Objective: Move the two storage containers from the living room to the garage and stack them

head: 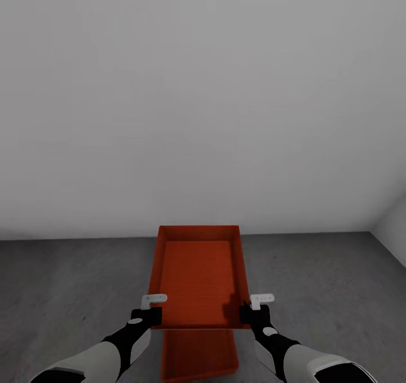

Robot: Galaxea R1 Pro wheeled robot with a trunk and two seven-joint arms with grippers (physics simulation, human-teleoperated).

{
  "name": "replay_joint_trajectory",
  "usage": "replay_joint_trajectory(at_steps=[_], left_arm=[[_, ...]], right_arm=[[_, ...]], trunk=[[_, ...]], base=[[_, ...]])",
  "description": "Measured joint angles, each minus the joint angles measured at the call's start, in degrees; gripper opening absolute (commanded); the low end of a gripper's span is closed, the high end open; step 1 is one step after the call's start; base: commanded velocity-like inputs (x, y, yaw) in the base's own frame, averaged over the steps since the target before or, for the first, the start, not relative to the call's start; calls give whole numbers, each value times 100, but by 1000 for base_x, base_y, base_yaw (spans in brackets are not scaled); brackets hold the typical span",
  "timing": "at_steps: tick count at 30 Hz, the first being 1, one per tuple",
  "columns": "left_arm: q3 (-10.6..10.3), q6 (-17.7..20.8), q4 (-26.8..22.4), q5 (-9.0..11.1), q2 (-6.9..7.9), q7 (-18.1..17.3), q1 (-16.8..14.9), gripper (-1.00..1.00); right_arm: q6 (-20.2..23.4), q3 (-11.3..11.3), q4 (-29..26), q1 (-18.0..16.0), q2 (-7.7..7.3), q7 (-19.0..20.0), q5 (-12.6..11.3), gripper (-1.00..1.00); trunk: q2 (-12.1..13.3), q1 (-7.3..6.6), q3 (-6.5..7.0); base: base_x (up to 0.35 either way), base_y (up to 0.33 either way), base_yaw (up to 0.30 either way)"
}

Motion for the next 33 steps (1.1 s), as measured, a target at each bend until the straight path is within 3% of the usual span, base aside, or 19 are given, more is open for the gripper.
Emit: replay_joint_trajectory(at_steps=[33], left_arm=[[-1,0,-1,1,0,1,0,-100]], right_arm=[[0,-2,-1,0,-1,1,2,-100]], trunk=[[-1,0,-305]], base=[[0,0,0]])
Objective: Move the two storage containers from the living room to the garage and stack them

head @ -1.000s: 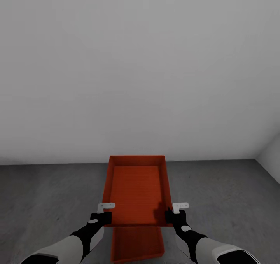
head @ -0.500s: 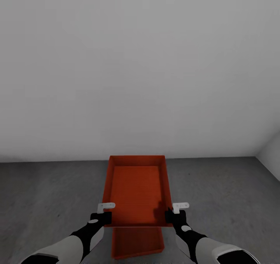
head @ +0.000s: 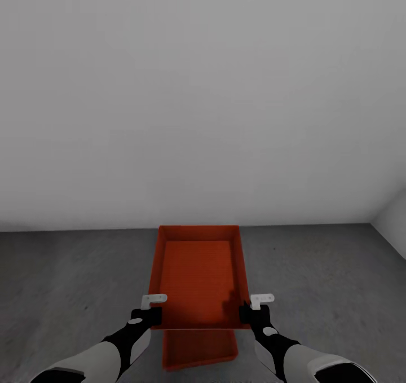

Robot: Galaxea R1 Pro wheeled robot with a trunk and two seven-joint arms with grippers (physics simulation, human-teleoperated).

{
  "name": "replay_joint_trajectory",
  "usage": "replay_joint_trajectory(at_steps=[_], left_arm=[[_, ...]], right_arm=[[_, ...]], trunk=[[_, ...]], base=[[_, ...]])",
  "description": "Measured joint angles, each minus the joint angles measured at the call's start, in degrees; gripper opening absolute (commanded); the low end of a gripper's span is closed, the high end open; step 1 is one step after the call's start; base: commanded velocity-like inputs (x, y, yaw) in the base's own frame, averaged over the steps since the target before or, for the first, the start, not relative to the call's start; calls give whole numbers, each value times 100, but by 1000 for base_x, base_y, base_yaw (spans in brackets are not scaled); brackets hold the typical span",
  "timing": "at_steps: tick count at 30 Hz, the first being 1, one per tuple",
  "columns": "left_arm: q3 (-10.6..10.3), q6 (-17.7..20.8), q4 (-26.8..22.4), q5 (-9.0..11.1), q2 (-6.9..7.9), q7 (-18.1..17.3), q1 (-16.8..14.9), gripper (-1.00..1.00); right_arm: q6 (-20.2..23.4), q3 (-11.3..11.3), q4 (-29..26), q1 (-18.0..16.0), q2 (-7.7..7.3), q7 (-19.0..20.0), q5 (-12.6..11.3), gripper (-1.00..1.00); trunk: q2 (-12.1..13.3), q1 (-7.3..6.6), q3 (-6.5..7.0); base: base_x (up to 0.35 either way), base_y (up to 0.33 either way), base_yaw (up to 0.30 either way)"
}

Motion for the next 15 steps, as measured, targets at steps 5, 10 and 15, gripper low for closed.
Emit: replay_joint_trajectory(at_steps=[5,10,15], left_arm=[[0,0,-1,-1,0,0,0,-100],[-1,0,-2,0,0,0,0,-100],[4,0,3,-6,-6,7,0,-100]], right_arm=[[0,-1,0,0,0,0,1,-100],[0,-1,-1,0,0,0,1,-100],[1,-4,1,0,-7,13,1,-100]], trunk=[[0,0,-46],[0,0,-92],[0,0,-139]], base=[[0,0,0],[0,0,0],[0,0,0]])
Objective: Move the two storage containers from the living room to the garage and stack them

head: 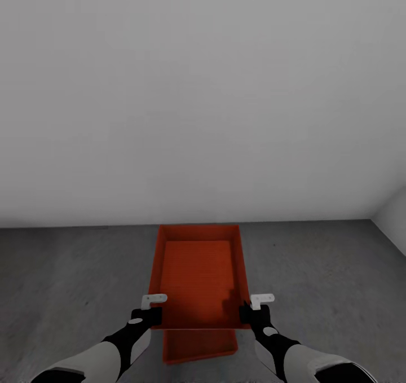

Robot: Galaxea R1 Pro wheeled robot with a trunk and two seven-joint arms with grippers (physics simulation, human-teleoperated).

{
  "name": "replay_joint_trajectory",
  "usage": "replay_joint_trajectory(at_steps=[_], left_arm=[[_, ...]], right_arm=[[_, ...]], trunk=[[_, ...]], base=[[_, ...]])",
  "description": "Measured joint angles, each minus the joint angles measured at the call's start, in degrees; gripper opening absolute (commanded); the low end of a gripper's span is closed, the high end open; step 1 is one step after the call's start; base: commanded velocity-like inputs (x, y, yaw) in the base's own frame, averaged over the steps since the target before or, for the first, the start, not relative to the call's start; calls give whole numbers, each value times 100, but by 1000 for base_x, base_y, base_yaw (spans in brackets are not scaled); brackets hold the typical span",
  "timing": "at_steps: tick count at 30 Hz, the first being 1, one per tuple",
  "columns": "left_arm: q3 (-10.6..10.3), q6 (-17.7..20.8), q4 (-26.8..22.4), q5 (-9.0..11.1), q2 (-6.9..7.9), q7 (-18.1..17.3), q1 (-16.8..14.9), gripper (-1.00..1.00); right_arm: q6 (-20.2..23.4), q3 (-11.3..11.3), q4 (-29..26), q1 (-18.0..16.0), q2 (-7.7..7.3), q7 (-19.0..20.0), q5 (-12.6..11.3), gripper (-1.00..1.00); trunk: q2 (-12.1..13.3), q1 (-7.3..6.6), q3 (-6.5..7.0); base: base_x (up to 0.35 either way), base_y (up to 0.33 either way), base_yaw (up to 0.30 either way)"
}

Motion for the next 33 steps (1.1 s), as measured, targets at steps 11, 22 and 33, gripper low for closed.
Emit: replay_joint_trajectory(at_steps=[11,22,33], left_arm=[[-13,1,1,8,-9,26,-1,-100],[-12,0,1,9,-11,27,-1,-100],[-13,1,1,9,-11,27,-1,-100]], right_arm=[[1,5,0,0,-4,-5,8,-100],[1,3,0,0,-7,3,6,-100],[1,1,0,0,-9,9,4,-100]], trunk=[[0,0,-102],[0,0,-204],[-1,0,-305]], base=[[0,0,0],[0,0,0],[0,0,0]])
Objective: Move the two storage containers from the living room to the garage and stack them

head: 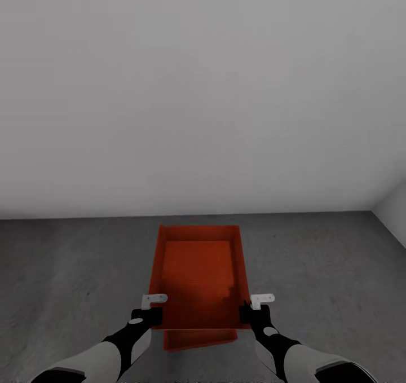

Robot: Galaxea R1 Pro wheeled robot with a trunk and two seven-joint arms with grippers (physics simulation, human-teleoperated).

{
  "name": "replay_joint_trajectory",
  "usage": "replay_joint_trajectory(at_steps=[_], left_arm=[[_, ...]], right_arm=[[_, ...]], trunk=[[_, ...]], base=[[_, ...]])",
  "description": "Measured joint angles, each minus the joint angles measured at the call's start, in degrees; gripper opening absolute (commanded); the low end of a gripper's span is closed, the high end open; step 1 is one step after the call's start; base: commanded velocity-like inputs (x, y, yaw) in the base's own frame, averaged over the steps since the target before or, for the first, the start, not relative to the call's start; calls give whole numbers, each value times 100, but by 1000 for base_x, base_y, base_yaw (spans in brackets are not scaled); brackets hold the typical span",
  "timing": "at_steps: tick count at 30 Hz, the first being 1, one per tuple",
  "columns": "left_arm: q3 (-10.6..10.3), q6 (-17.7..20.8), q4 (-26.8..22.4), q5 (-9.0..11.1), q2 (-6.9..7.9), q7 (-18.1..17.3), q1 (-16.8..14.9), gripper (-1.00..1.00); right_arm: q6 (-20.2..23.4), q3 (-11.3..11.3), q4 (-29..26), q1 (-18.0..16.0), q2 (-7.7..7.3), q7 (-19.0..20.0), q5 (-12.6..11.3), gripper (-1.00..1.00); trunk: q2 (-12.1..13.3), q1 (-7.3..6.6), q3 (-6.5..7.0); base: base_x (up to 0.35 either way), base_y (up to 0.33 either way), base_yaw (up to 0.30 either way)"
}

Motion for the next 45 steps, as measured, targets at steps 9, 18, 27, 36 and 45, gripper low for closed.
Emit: replay_joint_trajectory(at_steps=[9,18,27,36,45], left_arm=[[0,0,0,0,0,0,0,-100],[0,0,0,0,0,0,0,-100],[0,0,0,0,0,0,0,-100],[0,0,0,0,0,0,0,-100],[0,0,0,0,0,0,0,-100]], right_arm=[[0,0,0,0,0,0,0,-100],[0,0,0,0,0,0,0,-100],[0,0,0,0,0,0,0,-100],[0,0,0,0,1,-2,1,-100],[0,0,0,0,0,0,0,-100]], trunk=[[0,0,-83],[0,0,-166],[0,0,-250],[0,0,-333],[-1,0,-416]], base=[[0,0,0],[0,0,0],[0,0,0],[0,0,0],[0,0,0]])
